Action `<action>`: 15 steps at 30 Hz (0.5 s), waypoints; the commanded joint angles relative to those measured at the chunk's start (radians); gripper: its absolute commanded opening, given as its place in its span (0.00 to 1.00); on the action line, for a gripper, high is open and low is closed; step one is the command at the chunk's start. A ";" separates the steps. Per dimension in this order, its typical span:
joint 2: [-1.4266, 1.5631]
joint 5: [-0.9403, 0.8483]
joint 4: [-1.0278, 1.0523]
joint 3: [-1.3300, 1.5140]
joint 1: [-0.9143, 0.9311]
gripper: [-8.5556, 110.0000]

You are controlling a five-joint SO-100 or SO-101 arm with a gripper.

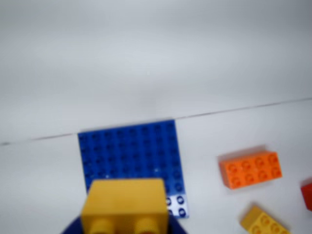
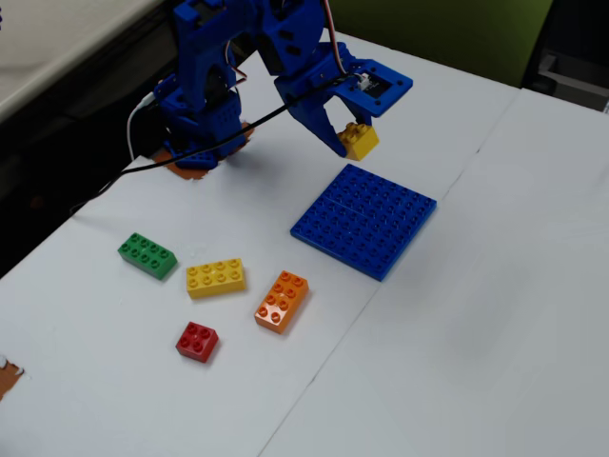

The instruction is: Pick up the 2x2 yellow block and go up the 8x8 blue block.

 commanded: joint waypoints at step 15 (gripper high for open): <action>-0.120 0.017 0.025 -0.055 -0.069 0.07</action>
